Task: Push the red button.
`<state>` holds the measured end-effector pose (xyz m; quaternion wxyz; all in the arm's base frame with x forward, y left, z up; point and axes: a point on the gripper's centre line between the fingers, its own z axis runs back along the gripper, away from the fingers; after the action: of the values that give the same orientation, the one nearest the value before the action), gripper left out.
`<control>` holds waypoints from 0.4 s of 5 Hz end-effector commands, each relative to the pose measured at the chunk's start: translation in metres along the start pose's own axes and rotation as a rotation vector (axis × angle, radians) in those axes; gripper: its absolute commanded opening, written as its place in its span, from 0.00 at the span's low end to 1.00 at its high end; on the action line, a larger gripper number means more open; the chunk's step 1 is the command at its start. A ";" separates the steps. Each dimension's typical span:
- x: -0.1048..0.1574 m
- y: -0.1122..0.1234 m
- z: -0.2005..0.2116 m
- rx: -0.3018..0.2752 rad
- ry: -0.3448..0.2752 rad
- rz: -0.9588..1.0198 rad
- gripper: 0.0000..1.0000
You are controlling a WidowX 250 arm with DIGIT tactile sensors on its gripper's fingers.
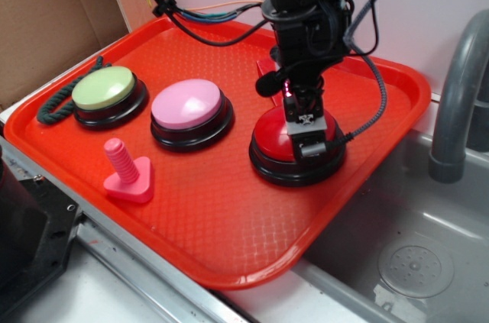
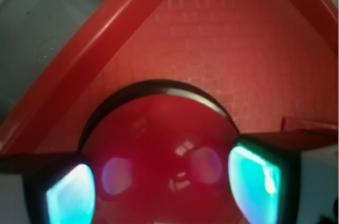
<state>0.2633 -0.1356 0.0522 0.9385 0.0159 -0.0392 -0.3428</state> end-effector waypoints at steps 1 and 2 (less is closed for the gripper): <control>0.006 0.004 0.013 -0.003 -0.008 -0.020 1.00; 0.007 0.007 0.051 0.004 -0.007 -0.085 1.00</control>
<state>0.2641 -0.1280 0.0750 0.9278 0.0218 0.0070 -0.3724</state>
